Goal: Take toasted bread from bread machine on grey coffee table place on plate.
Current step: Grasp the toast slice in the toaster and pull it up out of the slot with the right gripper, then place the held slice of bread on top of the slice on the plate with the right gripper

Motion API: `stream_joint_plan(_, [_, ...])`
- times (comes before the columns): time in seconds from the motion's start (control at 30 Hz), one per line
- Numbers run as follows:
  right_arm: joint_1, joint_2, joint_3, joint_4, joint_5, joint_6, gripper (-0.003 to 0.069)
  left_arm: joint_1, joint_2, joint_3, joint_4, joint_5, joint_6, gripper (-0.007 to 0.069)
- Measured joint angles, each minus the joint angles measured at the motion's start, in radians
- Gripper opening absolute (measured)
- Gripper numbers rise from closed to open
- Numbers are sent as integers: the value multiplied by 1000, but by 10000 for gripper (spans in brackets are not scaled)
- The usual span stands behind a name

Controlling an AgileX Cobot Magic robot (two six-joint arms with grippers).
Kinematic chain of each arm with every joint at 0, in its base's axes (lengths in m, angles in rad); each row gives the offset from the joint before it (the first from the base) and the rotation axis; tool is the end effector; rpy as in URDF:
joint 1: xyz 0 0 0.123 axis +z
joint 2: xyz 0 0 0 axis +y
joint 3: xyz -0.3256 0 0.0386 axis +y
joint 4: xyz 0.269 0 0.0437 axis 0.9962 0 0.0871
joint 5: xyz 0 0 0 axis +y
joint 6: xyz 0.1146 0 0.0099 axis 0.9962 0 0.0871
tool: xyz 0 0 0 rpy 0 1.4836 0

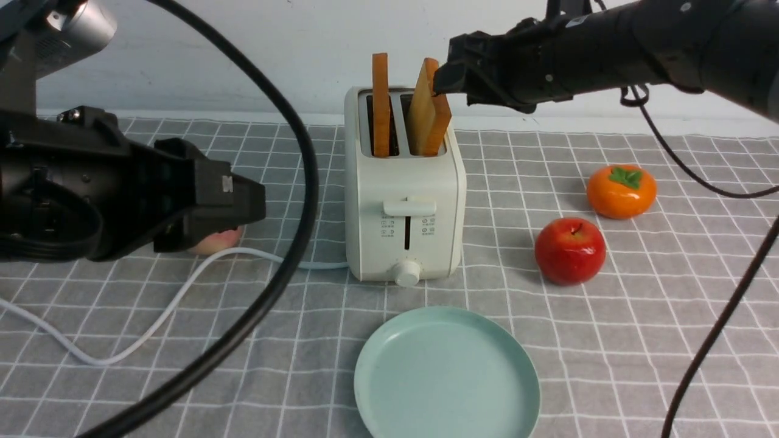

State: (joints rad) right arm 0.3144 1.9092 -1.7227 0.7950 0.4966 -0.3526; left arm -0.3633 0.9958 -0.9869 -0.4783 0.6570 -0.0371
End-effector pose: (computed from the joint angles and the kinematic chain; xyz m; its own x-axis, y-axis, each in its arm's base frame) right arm 0.4764 0.1961 0.3621 -0.6082 0.1673 -0.7760 -0.3829 0.7945 0.4714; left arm 0.1944 -0.1086 0.4034 -0.6598 -0.1740 -0.7311 0.3249 0.8111 -0.4863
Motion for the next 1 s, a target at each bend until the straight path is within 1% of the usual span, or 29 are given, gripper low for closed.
stream_joint_plan(0.03, [0,20,0,41,-28,-40,405,0,0,0,0,0,0,238])
stream_joint_plan(0.13, [0,56,0,125,-72,-99,405,0,0,0,-1,0,0,238])
stream_joint_plan(0.2, [0,71,0,160,-84,-108,402,0,0,0,-1,0,0,238])
stream_joint_plan(0.23, [0,87,0,191,-89,-117,389,0,0,0,-1,0,0,238])
stream_joint_plan(0.27, [0,90,0,194,-89,-117,387,0,0,0,-1,0,0,238])
stream_joint_plan(0.33, [0,101,0,215,-80,-133,331,0,0,0,-11,0,0,238])
stream_joint_plan(0.37, [0,101,0,215,-80,-134,325,0,0,0,-12,0,0,238])
stream_joint_plan(0.43, [0,101,0,227,-63,-160,197,0,0,0,-33,0,0,238])
stream_joint_plan(0.47, [0,98,0,230,-57,-165,157,0,0,0,-39,0,0,238])
stream_joint_plan(0.5, [0,96,0,232,-55,-166,147,0,0,0,-40,0,0,238])
stream_joint_plan(0.53, [-1,82,0,241,-42,-170,78,0,0,0,-44,0,1,238])
stream_joint_plan(0.57, [-2,67,0,246,-38,-173,68,0,0,0,-44,0,1,238])
stream_joint_plan(0.7, [-22,-43,0,253,-28,-214,69,0,0,0,-47,0,1,238])
stream_joint_plan(0.83, [-86,-188,-1,220,7,-264,69,0,0,0,-47,0,1,238])
stream_joint_plan(0.87, [-135,-252,-4,176,55,-267,69,0,0,0,-47,0,1,238])
stream_joint_plan(0.9, [-142,-260,-4,170,55,-267,69,0,0,0,-47,0,1,238])
stream_joint_plan(0.97, [-256,-349,-11,61,192,-221,69,0,0,0,-47,0,1,238])
stream_joint_plan(1.0, [-263,-354,-11,53,203,-213,69,0,0,0,-47,0,1,238])
